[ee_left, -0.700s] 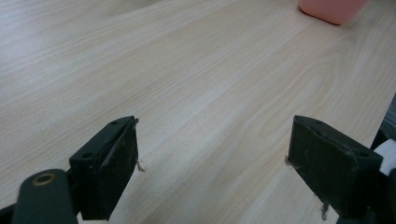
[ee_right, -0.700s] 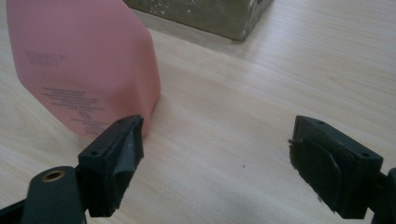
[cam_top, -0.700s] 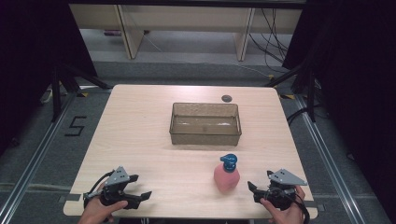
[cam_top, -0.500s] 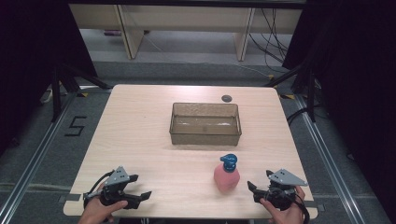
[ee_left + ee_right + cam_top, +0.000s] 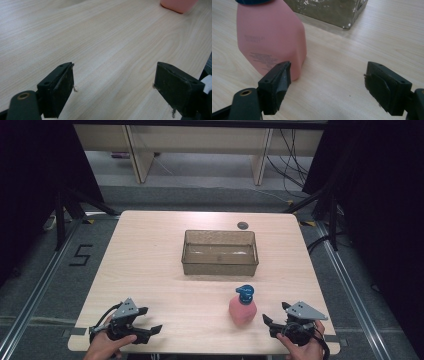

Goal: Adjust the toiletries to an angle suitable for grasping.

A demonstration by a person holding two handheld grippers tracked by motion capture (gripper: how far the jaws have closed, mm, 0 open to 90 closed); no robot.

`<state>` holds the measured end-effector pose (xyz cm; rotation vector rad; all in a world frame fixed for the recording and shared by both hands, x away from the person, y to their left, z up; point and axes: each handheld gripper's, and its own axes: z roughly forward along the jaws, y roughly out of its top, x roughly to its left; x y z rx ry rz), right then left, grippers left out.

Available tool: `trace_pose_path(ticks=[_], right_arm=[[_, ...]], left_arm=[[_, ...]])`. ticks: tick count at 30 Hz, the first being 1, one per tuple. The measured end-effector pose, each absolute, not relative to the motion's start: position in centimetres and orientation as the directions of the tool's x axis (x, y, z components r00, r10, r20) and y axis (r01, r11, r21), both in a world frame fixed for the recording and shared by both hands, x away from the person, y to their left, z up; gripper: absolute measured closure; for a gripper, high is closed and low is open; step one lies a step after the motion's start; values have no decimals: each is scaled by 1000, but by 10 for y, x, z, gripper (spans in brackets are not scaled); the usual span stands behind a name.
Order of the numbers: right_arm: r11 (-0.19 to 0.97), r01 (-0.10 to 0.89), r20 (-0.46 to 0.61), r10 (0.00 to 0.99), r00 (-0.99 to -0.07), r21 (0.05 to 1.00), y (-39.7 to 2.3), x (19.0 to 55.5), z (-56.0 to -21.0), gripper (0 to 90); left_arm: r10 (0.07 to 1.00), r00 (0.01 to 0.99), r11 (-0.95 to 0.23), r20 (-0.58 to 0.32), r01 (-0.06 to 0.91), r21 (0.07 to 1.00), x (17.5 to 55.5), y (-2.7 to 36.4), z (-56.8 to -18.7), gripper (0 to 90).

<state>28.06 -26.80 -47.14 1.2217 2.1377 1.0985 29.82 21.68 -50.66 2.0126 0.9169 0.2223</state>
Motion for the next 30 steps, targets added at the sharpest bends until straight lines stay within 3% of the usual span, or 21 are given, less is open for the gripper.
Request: trace_pose_path(ticks=[14,16,30], right_arm=[[288,488,36,833,-551,824,-250,269,-459,234],[322,442,-12,819,-573,838,-249,271,-458,234],[291,435,31,802,-597,852,-239,266,-451,234]], left_arm=[[683,709,-333,-178,519,787,298,217,-507,155],[683,708,-334,-177,520,786,298,217,-507,155],[684,708,-338,-174,520,785,299,217,-508,155]])
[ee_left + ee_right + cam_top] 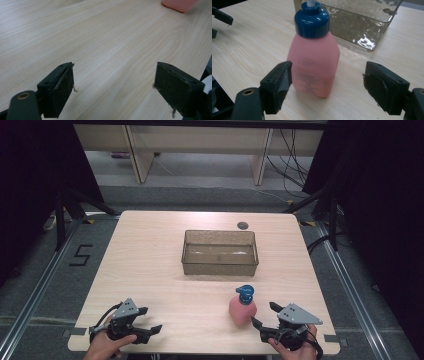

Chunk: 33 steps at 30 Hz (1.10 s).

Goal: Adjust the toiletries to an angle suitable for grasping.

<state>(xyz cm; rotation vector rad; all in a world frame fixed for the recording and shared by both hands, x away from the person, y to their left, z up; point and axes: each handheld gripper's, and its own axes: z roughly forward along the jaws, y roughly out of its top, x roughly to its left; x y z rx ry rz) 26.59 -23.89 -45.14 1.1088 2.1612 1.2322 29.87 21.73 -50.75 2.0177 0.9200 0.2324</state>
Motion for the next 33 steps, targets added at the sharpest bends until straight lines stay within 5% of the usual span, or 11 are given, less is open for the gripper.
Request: trace_pose_path(ticks=[33], right_arm=[[287,391,21,784,-620,874,-223,277,-447,234]], left_arm=[[681,710,-339,-180,523,782,299,217,-508,155]])
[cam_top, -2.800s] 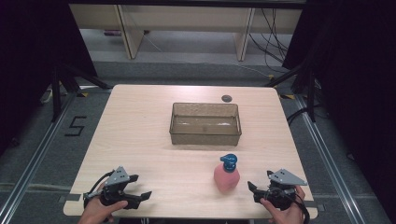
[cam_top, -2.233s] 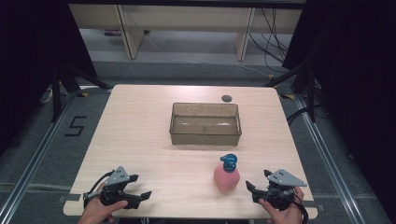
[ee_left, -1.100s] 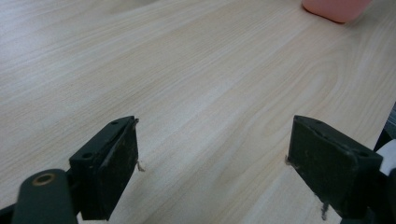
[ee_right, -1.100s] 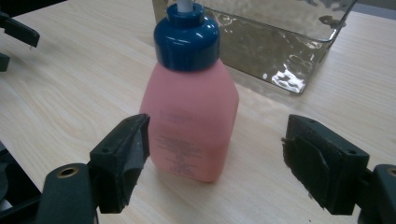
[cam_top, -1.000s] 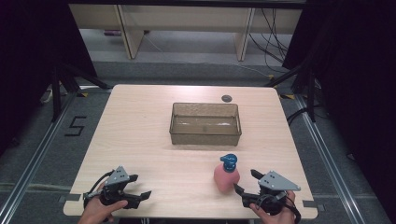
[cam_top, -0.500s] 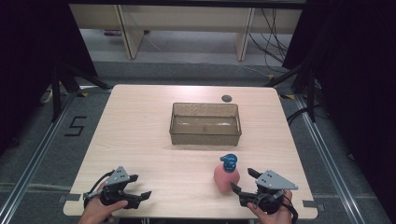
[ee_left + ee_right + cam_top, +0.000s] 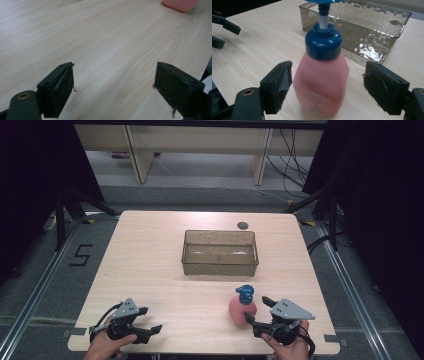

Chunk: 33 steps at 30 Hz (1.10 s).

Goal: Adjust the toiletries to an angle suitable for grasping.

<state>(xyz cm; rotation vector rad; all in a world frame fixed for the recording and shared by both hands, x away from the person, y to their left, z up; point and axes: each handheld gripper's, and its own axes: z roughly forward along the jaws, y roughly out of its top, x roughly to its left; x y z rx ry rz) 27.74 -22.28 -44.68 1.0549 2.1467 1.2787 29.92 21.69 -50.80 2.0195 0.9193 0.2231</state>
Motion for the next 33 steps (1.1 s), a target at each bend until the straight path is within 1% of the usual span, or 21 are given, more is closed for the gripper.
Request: trace_pose_path(ticks=[1,2,3,4,8,10,16,17,19,20,28,30,31,33], right_arm=[[289,390,20,781,-624,874,-222,278,-447,233],[299,358,-11,781,-624,885,-223,281,-446,233],[299,358,-11,781,-624,885,-223,281,-446,233],[277,382,27,779,-626,882,-221,281,-447,232],[282,361,5,782,-623,889,-221,285,-447,233],[274,379,25,782,-622,884,-220,285,-446,232],[288,368,14,771,-637,884,-216,288,-445,228],[287,370,16,772,-636,883,-216,288,-445,228],[294,367,5,776,-631,883,-216,291,-445,227],[278,370,20,776,-631,886,-215,292,-446,226],[290,356,8,765,-644,888,-209,299,-446,229],[288,341,1,763,-647,895,-207,301,-446,237],[289,350,9,759,-651,891,-206,301,-446,241],[305,322,-22,756,-654,896,-204,304,-447,251]], left_arm=[[686,707,-338,-175,523,783,299,217,-508,155],[682,709,-335,-181,522,785,299,217,-508,155],[682,709,-335,-181,522,785,299,217,-508,155],[681,710,-339,-181,525,781,299,217,-508,155],[680,712,-346,-177,523,779,300,217,-508,155],[684,707,-332,-180,521,786,300,217,-509,155],[686,706,-339,-175,523,782,301,217,-509,155],[685,710,-359,-161,522,773,301,218,-508,155],[686,703,-332,-185,529,781,301,217,-509,155],[686,703,-332,-185,529,781,301,217,-509,155],[689,703,-340,-177,529,777,303,217,-509,155],[687,701,-334,-191,538,774,303,217,-509,155],[688,699,-331,-194,540,774,303,216,-509,155],[686,700,-328,-199,542,774,303,215,-509,155]])
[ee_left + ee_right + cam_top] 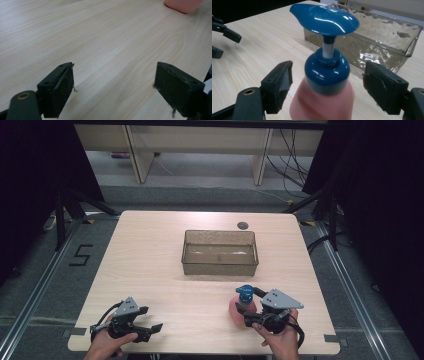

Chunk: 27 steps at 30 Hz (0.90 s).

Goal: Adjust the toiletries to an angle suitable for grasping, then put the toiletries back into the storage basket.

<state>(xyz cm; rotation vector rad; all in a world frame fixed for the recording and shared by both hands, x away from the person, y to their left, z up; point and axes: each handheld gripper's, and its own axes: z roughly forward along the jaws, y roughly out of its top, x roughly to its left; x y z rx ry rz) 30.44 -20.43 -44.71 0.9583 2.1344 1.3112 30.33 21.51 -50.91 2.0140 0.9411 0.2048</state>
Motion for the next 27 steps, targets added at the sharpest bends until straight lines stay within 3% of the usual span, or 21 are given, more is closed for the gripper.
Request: trace_pose_path(ticks=[6,14,16,24,27], right_arm=[[277,355,27,753,-657,893,-201,308,-451,273],[290,327,3,744,-668,900,-199,316,-453,325],[258,357,48,748,-662,898,-197,314,-454,338],[250,356,60,739,-671,900,-198,316,-454,361],[275,343,31,738,-674,898,-198,316,-454,408]], left_arm=[[686,700,-329,-199,542,773,304,212,-510,155],[688,699,-327,-195,538,777,303,214,-510,155],[687,702,-333,-191,537,775,303,214,-510,155],[676,713,-347,-187,532,773,302,214,-509,155],[685,702,-333,-195,539,773,301,214,-510,155]])
